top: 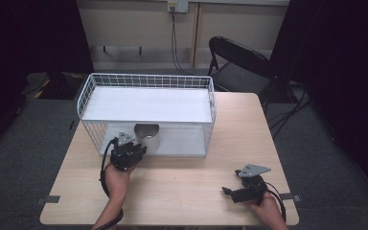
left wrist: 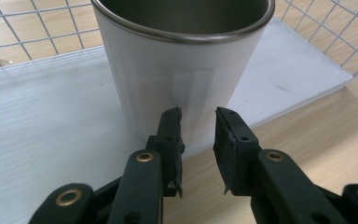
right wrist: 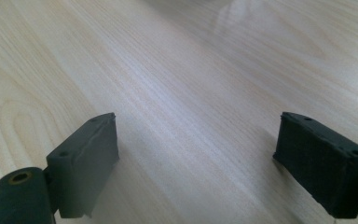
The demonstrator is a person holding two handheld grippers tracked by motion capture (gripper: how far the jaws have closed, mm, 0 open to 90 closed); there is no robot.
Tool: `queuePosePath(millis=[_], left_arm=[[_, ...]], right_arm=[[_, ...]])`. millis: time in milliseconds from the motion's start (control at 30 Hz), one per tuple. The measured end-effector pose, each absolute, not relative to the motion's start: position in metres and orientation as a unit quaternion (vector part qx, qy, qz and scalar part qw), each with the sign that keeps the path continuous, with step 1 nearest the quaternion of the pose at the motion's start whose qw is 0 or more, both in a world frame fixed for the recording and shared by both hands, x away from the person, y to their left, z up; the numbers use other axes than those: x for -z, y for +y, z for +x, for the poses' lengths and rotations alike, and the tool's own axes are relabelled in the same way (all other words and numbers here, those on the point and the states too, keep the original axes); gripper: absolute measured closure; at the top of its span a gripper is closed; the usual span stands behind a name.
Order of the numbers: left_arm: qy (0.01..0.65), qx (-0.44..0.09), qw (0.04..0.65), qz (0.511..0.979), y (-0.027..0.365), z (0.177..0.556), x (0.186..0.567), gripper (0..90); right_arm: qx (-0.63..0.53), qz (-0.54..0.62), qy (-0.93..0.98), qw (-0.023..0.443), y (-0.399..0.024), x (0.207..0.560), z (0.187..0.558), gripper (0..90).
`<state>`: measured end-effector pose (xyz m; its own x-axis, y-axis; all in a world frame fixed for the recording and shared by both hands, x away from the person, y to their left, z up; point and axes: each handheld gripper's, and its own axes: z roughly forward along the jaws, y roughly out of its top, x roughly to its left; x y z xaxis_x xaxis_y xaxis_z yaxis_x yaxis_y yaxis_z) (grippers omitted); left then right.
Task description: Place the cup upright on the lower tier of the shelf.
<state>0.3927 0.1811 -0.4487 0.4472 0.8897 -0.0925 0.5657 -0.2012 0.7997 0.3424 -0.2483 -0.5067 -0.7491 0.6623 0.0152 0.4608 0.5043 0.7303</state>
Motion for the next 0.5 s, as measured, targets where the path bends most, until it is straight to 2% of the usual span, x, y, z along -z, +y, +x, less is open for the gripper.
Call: queuePosePath(millis=[500], left_arm=[[0.49,-0.199,0.405,0.746,0.1783,0.3981,0.45,71.6]], right_arm=[[-0.375,0.328,0.857,0.135,-0.2483,0.5067,0.3424,12.1]])
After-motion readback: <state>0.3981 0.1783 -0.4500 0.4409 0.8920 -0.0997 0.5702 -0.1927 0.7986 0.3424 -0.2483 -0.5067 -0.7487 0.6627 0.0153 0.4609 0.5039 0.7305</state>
